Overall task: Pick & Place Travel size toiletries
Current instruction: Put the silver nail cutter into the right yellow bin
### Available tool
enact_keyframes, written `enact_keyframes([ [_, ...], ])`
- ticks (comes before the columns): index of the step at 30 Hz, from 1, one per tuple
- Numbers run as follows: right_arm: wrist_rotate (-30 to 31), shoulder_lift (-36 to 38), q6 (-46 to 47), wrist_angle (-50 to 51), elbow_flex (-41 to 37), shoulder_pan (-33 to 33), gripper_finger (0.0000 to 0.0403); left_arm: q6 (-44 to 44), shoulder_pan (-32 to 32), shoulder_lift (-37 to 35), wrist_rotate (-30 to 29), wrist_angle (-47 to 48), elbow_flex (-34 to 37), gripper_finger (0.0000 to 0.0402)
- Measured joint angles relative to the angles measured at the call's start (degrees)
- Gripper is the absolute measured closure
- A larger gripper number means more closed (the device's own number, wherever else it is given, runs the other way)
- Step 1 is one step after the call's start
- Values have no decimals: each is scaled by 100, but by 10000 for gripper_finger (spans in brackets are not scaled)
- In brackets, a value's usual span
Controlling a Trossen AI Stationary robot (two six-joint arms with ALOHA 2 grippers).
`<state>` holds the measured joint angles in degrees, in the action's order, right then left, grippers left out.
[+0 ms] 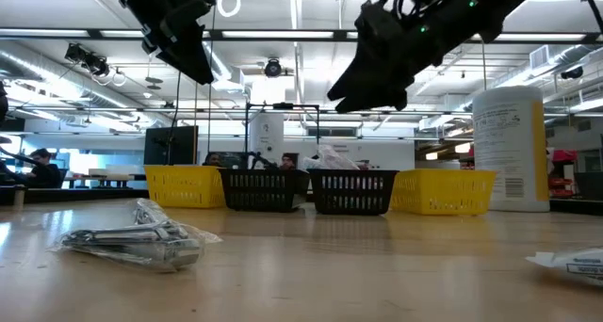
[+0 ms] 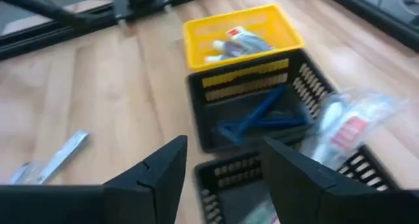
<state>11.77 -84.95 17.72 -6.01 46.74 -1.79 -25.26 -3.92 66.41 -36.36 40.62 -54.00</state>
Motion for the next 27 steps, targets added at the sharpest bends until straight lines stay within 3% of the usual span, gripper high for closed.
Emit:
enact_keyframes([
  [14,-193,49,621,579,0,-891,202,271,-6,2,1250,-145,16,256],
  [17,-65,49,645,582,0,-1009,196,705,-87,7,1818,-747,290,256],
  [23,160,49,647,579,0,-1077,189,1603,-479,140,3629,-2390,985,256],
  [27,160,49,647,576,0,-1075,187,1669,-827,489,3909,-3388,1290,256],
])
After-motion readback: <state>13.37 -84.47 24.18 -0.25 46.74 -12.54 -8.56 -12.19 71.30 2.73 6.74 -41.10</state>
